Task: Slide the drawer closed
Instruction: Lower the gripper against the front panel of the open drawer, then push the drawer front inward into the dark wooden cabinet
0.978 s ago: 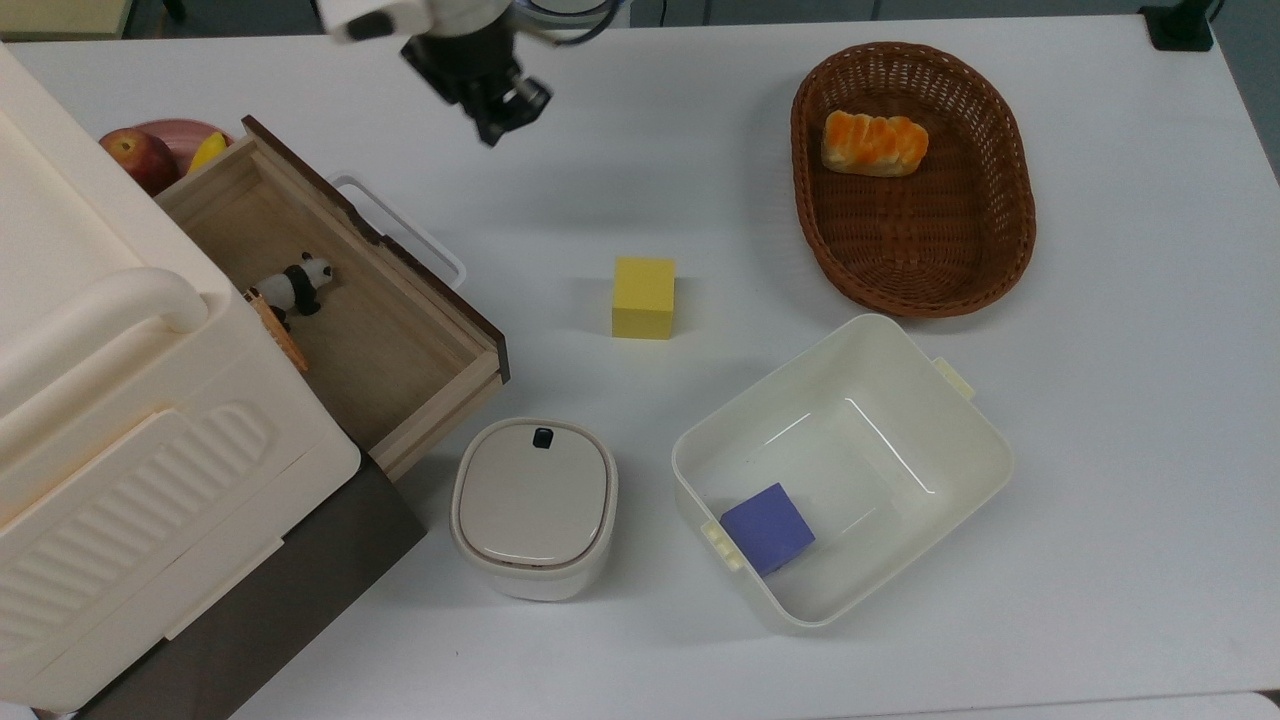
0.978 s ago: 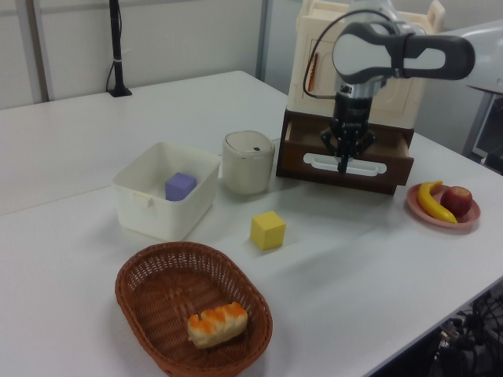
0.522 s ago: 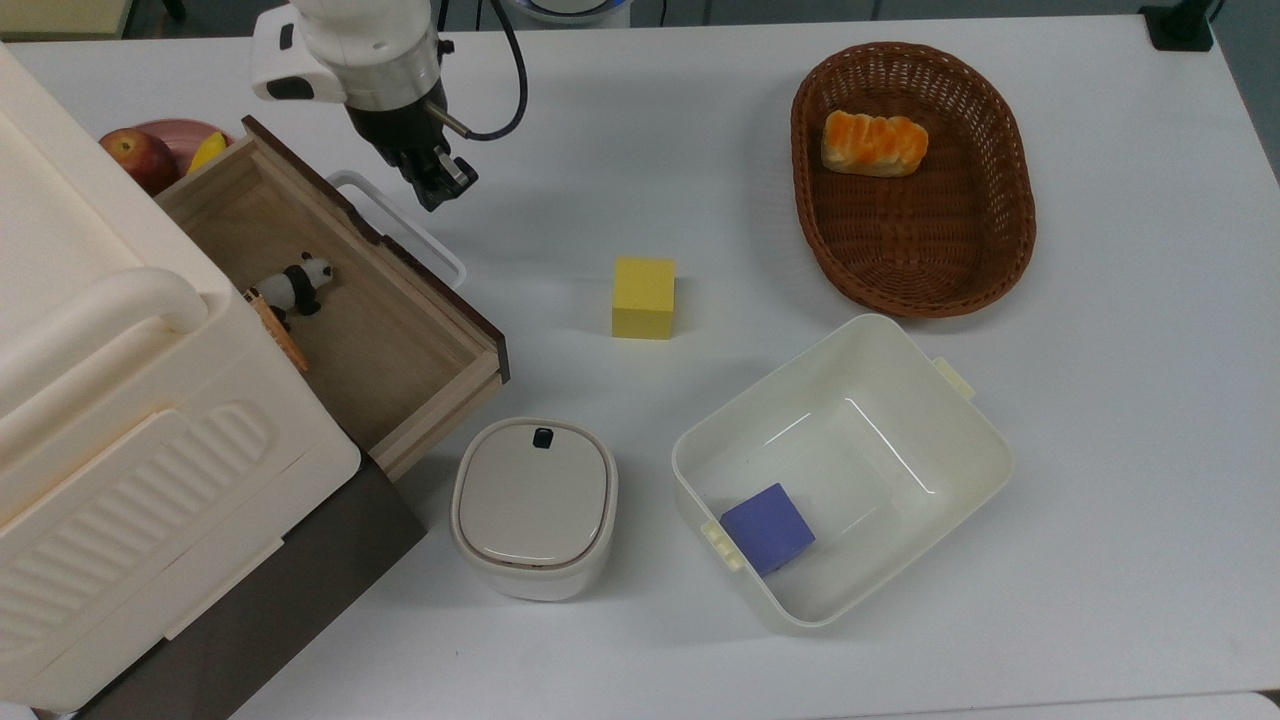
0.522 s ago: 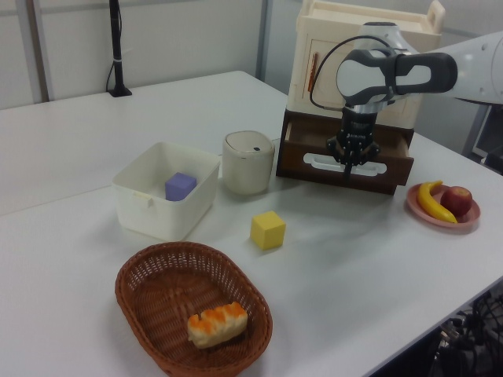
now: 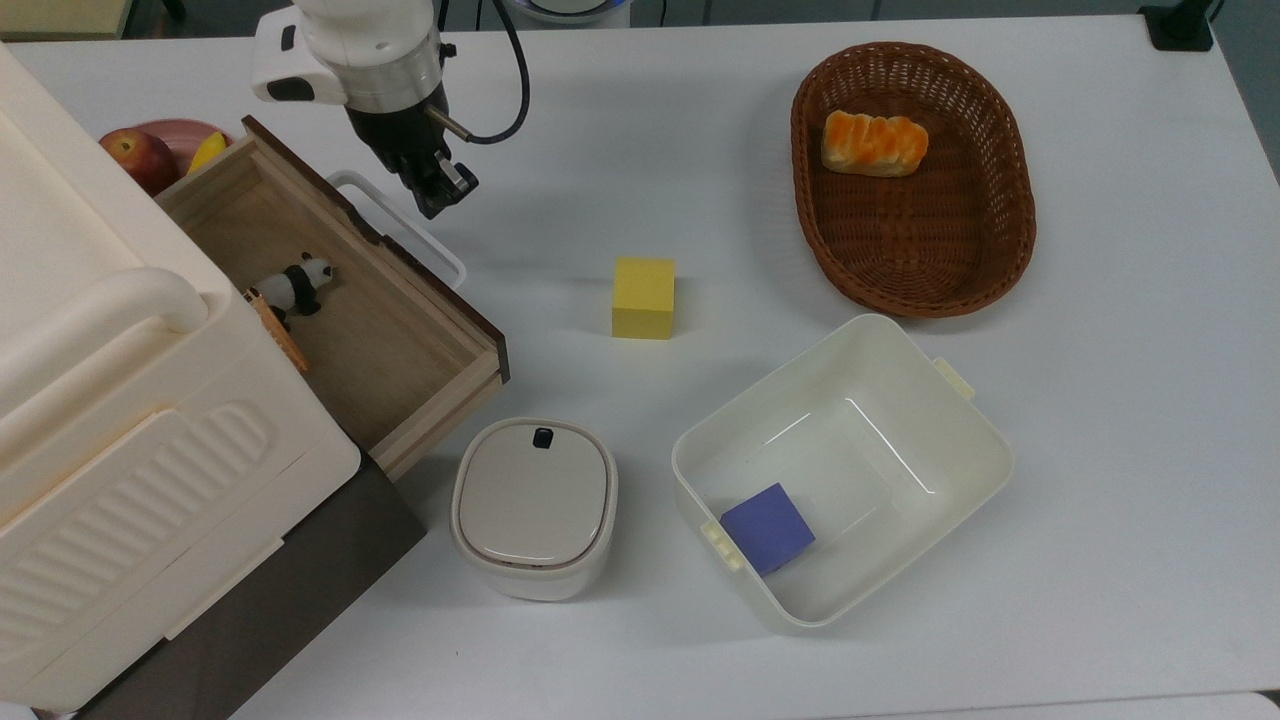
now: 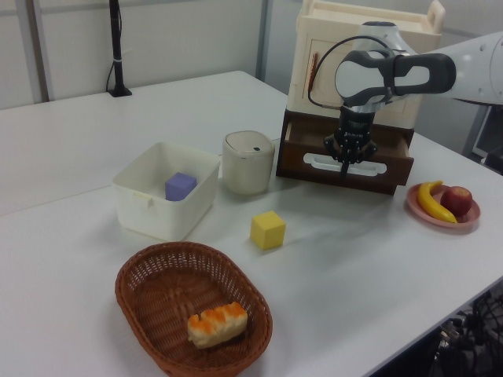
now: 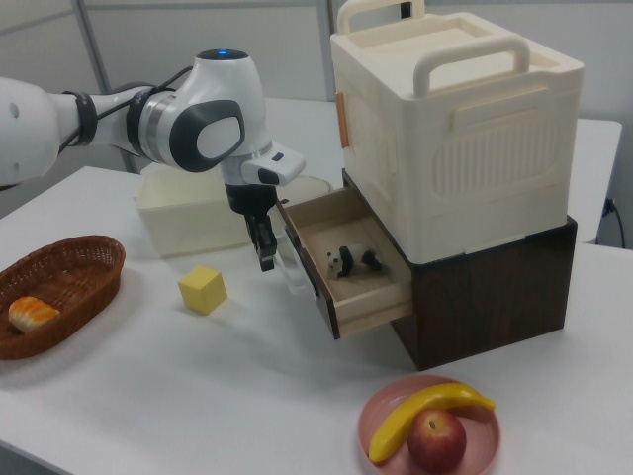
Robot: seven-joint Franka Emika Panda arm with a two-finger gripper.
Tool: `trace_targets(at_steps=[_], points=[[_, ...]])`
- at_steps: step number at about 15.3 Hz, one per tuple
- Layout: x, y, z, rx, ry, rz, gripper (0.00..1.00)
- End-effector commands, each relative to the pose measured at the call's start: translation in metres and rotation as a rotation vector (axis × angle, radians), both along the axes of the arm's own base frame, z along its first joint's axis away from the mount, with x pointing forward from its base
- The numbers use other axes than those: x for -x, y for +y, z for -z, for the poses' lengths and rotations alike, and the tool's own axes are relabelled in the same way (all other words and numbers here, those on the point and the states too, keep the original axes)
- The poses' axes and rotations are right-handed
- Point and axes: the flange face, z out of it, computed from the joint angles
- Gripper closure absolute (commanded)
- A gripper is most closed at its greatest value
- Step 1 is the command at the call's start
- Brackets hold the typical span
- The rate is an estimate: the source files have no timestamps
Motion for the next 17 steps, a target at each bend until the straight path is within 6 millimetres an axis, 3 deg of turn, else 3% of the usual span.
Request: trace_targets(at_steps=[1,7,17], points=[[-0.008,0.000,0.004,-0.002,-0.035,0.009,1.00],[-0.020,-0.015,0.009,0.014,-0.073,0.026,1.00],[-0.025,-0.054,-0.010,0.044,-0.193,0.085,1.00]])
